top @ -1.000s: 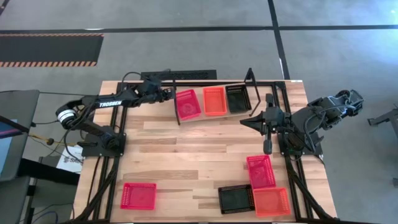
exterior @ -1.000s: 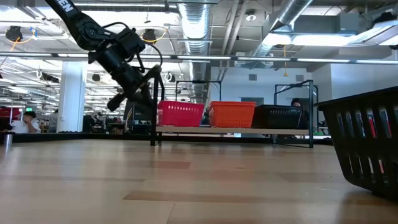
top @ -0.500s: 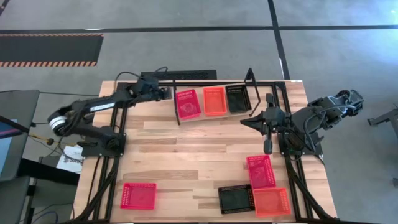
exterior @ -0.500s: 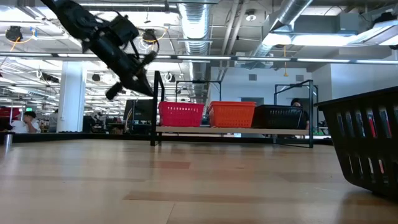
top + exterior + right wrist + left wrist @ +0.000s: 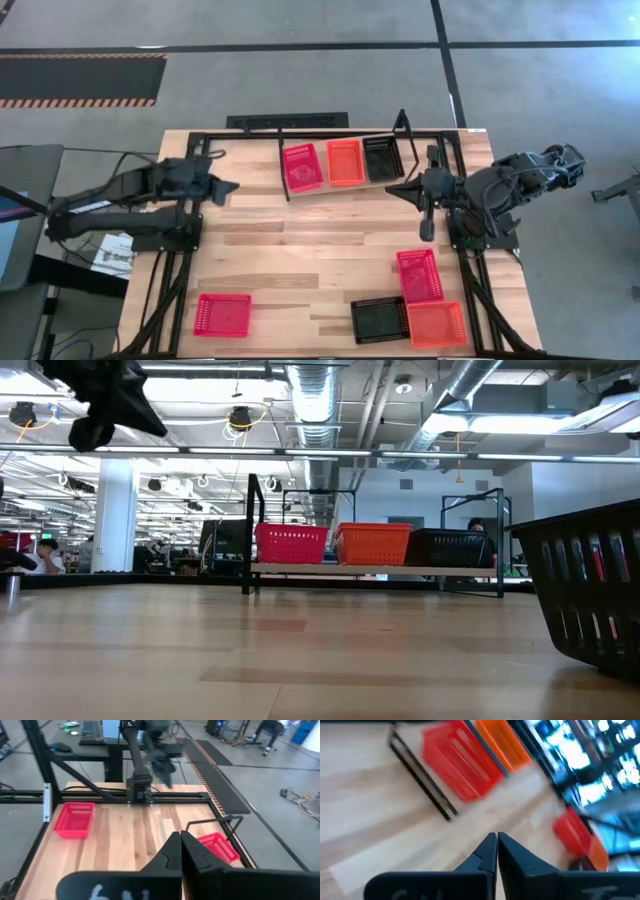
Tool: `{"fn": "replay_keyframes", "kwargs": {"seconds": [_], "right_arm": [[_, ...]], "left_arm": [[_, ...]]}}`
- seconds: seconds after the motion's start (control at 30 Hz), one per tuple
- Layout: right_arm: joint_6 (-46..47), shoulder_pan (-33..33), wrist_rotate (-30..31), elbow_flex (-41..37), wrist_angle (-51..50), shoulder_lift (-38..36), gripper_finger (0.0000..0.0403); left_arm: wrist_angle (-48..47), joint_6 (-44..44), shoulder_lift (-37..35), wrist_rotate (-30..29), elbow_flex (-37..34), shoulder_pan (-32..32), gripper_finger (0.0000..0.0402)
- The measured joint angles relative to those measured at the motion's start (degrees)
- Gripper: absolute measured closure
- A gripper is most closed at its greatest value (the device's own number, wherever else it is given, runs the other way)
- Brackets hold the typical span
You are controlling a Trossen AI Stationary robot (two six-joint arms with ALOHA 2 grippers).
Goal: Stack baskets on shelf by color
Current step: Stack the left red bin into the red bin on the shelf
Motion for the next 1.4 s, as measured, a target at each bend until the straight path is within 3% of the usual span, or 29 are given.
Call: {"fn": "replay_keyframes", "kwargs": {"seconds": [0.13,0.27,0.4,0.77,0.9,1.17,1.4], "right_arm": [[0.1,-1.5,0.0,0.0,0.3,0.1,0.0396],[1.0,-2.4,0.0,0.0,1.0,0.2,0.0396],[2.9,-2.7,0.0,0.0,1.3,0.2,0.0396],[3.2,-2.7,0.1,0.0,3.2,0.2,0.0396],[3.2,-2.7,0.1,0.0,3.5,0.2,0.0396],[3.2,-2.3,0.3,0.0,4.1,1.9,0.0397],[2.9,0.0,-0.2,-0.1,4.9,3.2,0.0397]], "left_arm": [[-0.2,1.7,2.3,3.2,0.0,-8.6,0.0401],[-2.0,4.4,7.6,10.5,0.0,-16.9,0.0401],[-5.4,0.8,13.0,18.2,0.0,-25.0,0.0401],[-6.1,-10.0,22.6,23.3,0.0,-42.7,0.0401],[-5.8,-9.3,25.2,23.4,0.0,-45.8,0.0401],[-2.5,-4.8,30.6,24.6,-0.1,-46.2,0.0398],[3.2,-3.3,35.8,26.7,-0.1,-46.2,0.0353]]}}
